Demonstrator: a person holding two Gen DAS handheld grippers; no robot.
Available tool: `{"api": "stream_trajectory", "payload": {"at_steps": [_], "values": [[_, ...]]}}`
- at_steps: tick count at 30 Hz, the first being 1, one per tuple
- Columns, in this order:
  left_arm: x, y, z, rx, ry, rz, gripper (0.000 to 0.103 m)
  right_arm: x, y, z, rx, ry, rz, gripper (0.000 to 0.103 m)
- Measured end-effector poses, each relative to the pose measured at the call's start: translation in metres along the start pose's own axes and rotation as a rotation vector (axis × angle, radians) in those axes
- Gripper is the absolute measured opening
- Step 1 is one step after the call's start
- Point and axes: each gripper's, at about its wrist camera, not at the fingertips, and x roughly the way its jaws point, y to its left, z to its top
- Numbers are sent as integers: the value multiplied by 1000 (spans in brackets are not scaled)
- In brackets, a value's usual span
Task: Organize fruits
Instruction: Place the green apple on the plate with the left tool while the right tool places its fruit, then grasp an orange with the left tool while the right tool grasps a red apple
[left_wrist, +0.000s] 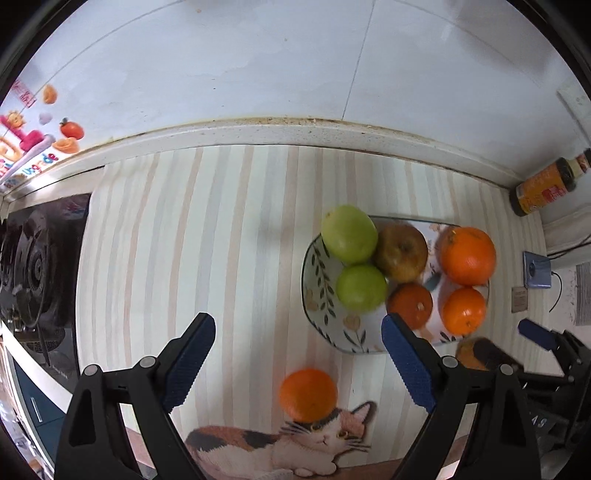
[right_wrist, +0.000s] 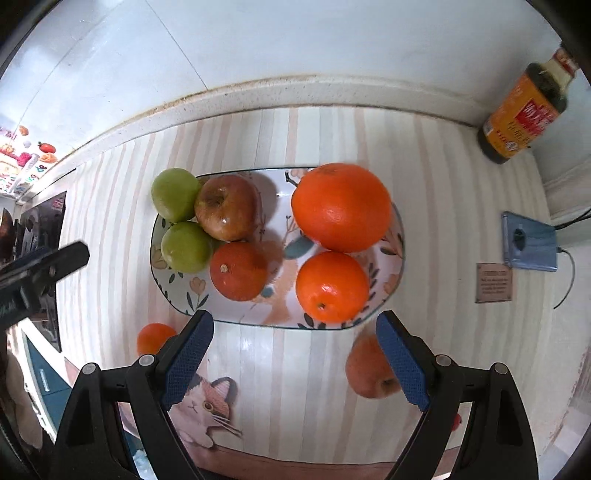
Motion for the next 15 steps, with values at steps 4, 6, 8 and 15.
{"api": "stream_trajectory", "payload": {"at_steps": [4, 6, 8, 15], "values": [[-21, -3, -21, 16, -42, -3, 92, -19, -1, -16, -12, -47, -9, 92], [-31, -4, -31, 25, -62, -4, 92, -31, -1, -25, -16, -70, -9, 92], [-41, -6, -41, 36, -82, -5, 92, -41, 0, -34, -20, -89, -9, 92], [-78, -8, -71, 44, -152, -22, 92, -76, 1, -63, -36, -163, -37, 92]]}}
